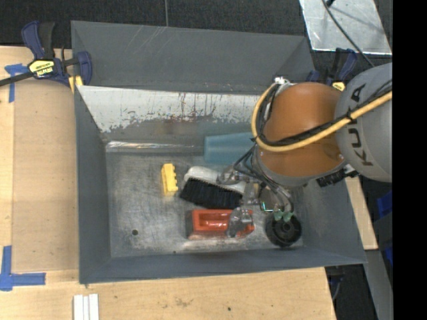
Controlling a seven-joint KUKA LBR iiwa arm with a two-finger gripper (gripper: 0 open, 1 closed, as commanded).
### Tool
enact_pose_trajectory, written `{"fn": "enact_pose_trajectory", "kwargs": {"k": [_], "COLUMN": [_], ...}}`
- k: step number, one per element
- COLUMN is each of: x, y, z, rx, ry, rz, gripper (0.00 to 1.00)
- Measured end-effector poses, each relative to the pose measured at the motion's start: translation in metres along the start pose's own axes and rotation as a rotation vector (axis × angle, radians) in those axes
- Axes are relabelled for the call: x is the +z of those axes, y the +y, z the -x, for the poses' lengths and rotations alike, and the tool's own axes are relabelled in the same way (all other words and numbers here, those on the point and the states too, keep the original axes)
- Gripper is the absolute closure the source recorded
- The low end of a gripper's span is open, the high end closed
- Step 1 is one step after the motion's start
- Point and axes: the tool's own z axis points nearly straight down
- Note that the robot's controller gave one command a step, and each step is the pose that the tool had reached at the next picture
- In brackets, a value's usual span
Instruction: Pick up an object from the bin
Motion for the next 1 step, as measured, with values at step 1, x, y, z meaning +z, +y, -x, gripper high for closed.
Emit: {"fn": "enact_pose_trajectory", "kwargs": {"k": [1], "x": [0.1086], "y": [0.0054], "z": [0.0146], "rx": [0.032], "ry": [0.028], "rz": [0.000], "gripper": [1.00]}}
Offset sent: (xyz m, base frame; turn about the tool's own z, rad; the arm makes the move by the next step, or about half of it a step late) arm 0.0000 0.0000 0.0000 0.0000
